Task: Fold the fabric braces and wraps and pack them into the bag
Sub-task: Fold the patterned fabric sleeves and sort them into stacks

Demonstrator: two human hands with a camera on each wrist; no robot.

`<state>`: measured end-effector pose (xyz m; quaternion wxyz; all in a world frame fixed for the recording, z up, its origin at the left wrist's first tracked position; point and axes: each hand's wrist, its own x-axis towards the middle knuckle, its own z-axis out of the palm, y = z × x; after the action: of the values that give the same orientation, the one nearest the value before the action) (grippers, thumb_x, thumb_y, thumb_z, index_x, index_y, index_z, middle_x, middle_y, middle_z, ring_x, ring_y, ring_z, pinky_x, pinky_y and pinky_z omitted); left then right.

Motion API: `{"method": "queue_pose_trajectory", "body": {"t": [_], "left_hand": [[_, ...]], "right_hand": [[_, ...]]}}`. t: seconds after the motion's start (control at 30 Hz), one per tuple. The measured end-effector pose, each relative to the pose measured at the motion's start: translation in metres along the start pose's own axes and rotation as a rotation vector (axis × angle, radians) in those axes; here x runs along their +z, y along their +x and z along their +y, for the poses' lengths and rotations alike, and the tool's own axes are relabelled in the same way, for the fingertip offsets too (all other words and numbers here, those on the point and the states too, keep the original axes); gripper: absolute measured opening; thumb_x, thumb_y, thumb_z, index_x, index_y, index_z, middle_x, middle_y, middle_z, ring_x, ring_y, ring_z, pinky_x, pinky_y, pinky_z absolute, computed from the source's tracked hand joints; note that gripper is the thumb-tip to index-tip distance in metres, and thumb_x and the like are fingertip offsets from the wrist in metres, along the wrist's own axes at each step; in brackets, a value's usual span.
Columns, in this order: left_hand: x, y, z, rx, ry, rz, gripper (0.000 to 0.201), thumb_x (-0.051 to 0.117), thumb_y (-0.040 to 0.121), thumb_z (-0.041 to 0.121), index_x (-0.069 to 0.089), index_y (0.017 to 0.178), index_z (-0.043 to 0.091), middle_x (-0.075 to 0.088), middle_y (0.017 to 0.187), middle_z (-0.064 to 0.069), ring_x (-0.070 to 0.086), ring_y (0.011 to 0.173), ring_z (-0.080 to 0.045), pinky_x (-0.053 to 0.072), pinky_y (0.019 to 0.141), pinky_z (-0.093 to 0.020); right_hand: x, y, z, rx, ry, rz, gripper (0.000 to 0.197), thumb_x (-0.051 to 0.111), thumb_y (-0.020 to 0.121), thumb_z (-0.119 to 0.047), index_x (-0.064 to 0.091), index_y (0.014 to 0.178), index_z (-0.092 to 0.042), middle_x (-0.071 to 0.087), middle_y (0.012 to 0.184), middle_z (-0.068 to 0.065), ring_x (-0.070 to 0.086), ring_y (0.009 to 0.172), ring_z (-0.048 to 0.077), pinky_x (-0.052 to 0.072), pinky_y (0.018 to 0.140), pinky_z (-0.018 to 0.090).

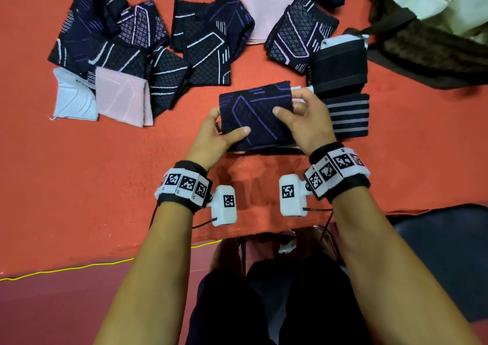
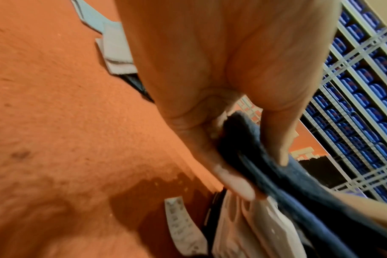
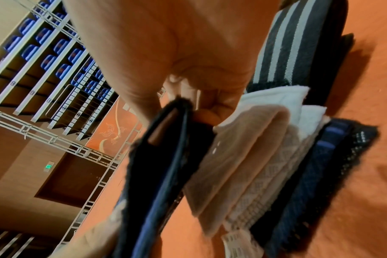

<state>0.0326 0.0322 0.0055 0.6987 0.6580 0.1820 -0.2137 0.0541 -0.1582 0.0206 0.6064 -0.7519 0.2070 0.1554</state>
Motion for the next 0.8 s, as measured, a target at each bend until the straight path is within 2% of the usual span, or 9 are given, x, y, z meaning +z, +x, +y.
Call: {"method": "queue_pose_trajectory", "body": {"t": [0.07, 0.13, 0.27, 0.37, 0.43, 0.53, 0.6, 0.67, 0.8], "left_hand": [[0.01, 0.004, -0.001, -0.005, 0.012, -0.015, 0.038, 0.068, 0.089, -0.004, 0.049, 0.119, 0.011, 0.074, 0.091, -0.003, 0.073, 0.078, -0.014, 0.06, 0.07, -0.028], [0.018, 0.007, -0.001, -0.002, 0.019, -0.016, 0.032, 0.063, 0.093, -0.003, 0.05, 0.119, 0.011, 0.072, 0.088, -0.01, 0.072, 0.068, -0.016, 0.058, 0.057, -0.027], [0.024, 0.016, -0.007, 0.03, 0.105, -0.009, 0.041, 0.067, 0.091, 0.001, 0.051, 0.129, 0.006, 0.061, 0.093, -0.036, 0.071, 0.071, -0.028, 0.06, 0.06, -0.034], [0.026, 0.022, -0.013, 0.043, 0.163, -0.004, 0.044, 0.074, 0.086, 0.008, 0.056, 0.126, 0.016, 0.058, 0.083, -0.02, 0.068, 0.076, -0.029, 0.06, 0.07, -0.041], [0.027, 0.024, -0.015, 0.059, 0.18, -0.013, 0.042, 0.073, 0.086, 0.009, 0.057, 0.124, 0.02, 0.058, 0.083, -0.012, 0.069, 0.075, -0.025, 0.059, 0.071, -0.042], [0.03, 0.027, -0.016, 0.095, 0.22, 0.024, 0.04, 0.065, 0.093, 0.002, 0.055, 0.128, 0.017, 0.057, 0.081, 0.0, 0.064, 0.066, -0.005, 0.054, 0.066, -0.024], [0.029, 0.031, -0.018, 0.126, 0.257, 0.053, 0.041, 0.062, 0.095, 0.003, 0.055, 0.134, 0.016, 0.047, 0.078, 0.009, 0.052, 0.064, -0.002, 0.047, 0.068, -0.016], [0.028, 0.035, -0.019, 0.136, 0.288, 0.059, 0.044, 0.059, 0.097, 0.005, 0.053, 0.139, 0.017, 0.042, 0.077, 0.009, 0.045, 0.064, -0.002, 0.044, 0.069, -0.016], [0.031, 0.035, -0.022, 0.146, 0.32, 0.035, 0.063, 0.059, 0.098, 0.007, 0.036, 0.152, 0.03, 0.044, 0.08, 0.003, 0.05, 0.065, -0.002, 0.048, 0.07, -0.018]], "right_hand": [[-0.008, 0.004, 0.004, -0.031, -0.011, 0.082, 0.032, 0.076, 0.069, -0.038, 0.056, 0.092, -0.044, 0.075, 0.094, 0.0, 0.073, 0.09, 0.017, 0.057, 0.09, 0.047], [-0.018, 0.006, 0.01, -0.044, -0.025, 0.134, 0.038, 0.072, 0.065, -0.044, 0.049, 0.096, -0.049, 0.074, 0.09, 0.003, 0.072, 0.086, 0.019, 0.057, 0.087, 0.049], [-0.032, 0.004, 0.011, -0.064, -0.13, 0.183, 0.047, 0.076, 0.076, -0.026, 0.044, 0.11, -0.036, 0.067, 0.094, 0.006, 0.068, 0.079, 0.021, 0.055, 0.084, 0.048], [-0.039, 0.004, 0.016, -0.066, -0.168, 0.171, 0.045, 0.077, 0.08, -0.02, 0.048, 0.113, -0.035, 0.063, 0.101, 0.002, 0.064, 0.079, 0.017, 0.055, 0.085, 0.044], [-0.042, 0.005, 0.021, -0.069, -0.165, 0.162, 0.042, 0.077, 0.082, -0.02, 0.052, 0.112, -0.033, 0.06, 0.102, -0.003, 0.059, 0.078, 0.012, 0.055, 0.086, 0.04], [-0.044, 0.008, 0.026, -0.078, -0.133, 0.15, 0.037, 0.076, 0.083, -0.016, 0.055, 0.11, -0.031, 0.056, 0.101, -0.008, 0.056, 0.08, 0.009, 0.055, 0.088, 0.035], [-0.044, 0.011, 0.029, -0.078, -0.13, 0.145, 0.036, 0.076, 0.084, -0.014, 0.057, 0.11, -0.03, 0.053, 0.1, -0.013, 0.054, 0.081, 0.005, 0.053, 0.089, 0.03], [-0.043, 0.014, 0.031, -0.071, -0.145, 0.15, 0.035, 0.077, 0.083, -0.013, 0.058, 0.107, -0.031, 0.054, 0.104, -0.012, 0.055, 0.084, 0.002, 0.052, 0.09, 0.03], [-0.041, 0.016, 0.038, -0.071, -0.193, 0.151, 0.036, 0.079, 0.08, -0.014, 0.061, 0.106, -0.031, 0.056, 0.116, -0.005, 0.061, 0.098, 0.014, 0.054, 0.092, 0.038]]}}
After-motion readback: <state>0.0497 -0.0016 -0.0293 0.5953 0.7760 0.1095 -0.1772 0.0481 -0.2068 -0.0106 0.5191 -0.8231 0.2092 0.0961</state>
